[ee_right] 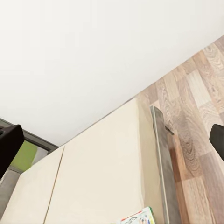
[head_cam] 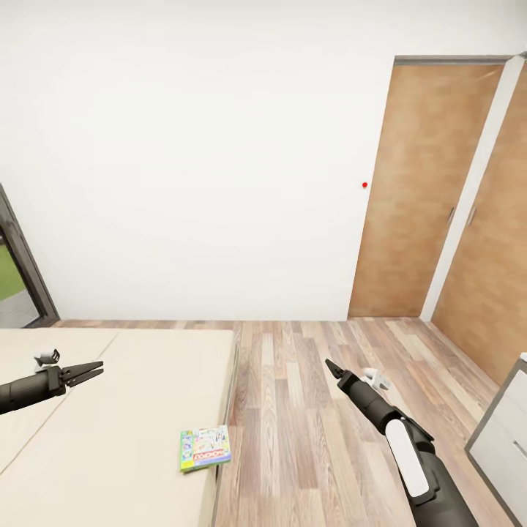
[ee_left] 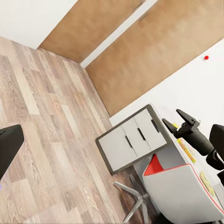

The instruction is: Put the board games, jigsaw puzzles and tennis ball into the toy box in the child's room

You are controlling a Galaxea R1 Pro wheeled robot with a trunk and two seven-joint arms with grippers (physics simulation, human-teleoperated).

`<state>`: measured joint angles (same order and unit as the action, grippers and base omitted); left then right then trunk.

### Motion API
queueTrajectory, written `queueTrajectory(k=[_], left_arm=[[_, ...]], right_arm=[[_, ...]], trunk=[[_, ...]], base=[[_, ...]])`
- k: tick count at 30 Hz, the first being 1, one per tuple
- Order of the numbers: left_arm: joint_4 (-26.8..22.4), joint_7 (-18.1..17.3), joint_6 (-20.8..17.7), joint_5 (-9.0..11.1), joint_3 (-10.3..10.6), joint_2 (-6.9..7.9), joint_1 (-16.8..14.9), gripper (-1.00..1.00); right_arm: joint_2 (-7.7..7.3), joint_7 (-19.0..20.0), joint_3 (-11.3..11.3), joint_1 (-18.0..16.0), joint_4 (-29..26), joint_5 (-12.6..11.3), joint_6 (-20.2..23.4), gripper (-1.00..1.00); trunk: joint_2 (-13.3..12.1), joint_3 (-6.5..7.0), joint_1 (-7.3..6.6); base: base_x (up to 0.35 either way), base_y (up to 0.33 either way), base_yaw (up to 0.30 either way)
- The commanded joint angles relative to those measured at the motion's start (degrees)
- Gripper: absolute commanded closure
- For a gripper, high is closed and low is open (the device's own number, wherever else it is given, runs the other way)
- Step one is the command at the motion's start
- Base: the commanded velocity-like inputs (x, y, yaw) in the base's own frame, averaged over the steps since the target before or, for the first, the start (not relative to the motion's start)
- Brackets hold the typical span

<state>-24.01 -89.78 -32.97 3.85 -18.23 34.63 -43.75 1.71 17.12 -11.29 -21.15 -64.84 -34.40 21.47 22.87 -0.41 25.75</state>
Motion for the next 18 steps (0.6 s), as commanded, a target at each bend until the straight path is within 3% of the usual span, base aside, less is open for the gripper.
queueTrajectory(k=[1, 18], left_arm=[[0.0, -0.2, -0.6, -0.1, -0.1, 0.00, 0.0, -1.00], [0.0, -0.2, -0.6, 0.0, -0.1, -0.06, 0.0, -1.00]], right_arm=[[0.06, 0.2, -0.2, 0.0, 0.0, -0.4, 0.5, -1.00], [0.08, 0.2, -0.2, 0.0, 0.0, -0.4, 0.5, -1.00]], trunk=[[0.1, 0.05, 0.03], [0.1, 1.63, 0.03]], base=[[0.000, 0.000, 0.000], [0.000, 0.000, 0.000]])
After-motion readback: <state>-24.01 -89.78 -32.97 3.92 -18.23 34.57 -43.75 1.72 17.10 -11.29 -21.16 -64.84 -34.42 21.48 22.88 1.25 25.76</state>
